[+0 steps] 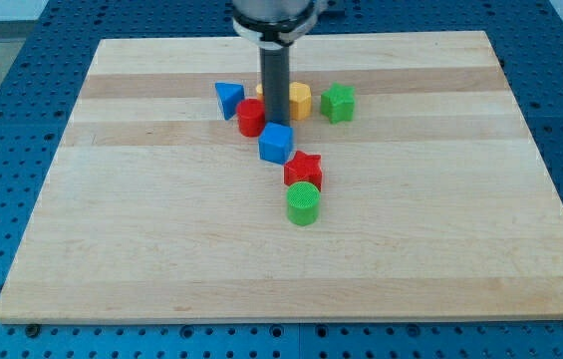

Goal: Move the red circle to the bottom left of the blue cube

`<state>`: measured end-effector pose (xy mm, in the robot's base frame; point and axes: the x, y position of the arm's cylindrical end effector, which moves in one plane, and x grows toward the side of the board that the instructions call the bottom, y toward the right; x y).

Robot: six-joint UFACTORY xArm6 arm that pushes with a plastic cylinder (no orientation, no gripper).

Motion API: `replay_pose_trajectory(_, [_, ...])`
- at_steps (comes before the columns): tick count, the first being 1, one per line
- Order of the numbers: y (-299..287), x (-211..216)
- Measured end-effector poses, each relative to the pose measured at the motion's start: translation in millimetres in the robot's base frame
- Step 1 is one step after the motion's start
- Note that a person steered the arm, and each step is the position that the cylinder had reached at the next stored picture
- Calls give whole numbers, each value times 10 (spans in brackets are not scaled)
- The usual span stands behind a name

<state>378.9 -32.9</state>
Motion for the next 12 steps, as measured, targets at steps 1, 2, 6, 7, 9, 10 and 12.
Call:
replay_pose_trajectory(1, [-268, 0])
replay_pose_trajectory(2, [-285, -79])
replay_pose_trajectory(6, [-422, -486])
replay_pose_trajectory(7, [-556, -493])
replay_pose_trajectory(9, [-920, -493])
replay_pose_trajectory(10, [-1026, -493])
replay_pose_trajectory(12, [-1044, -493])
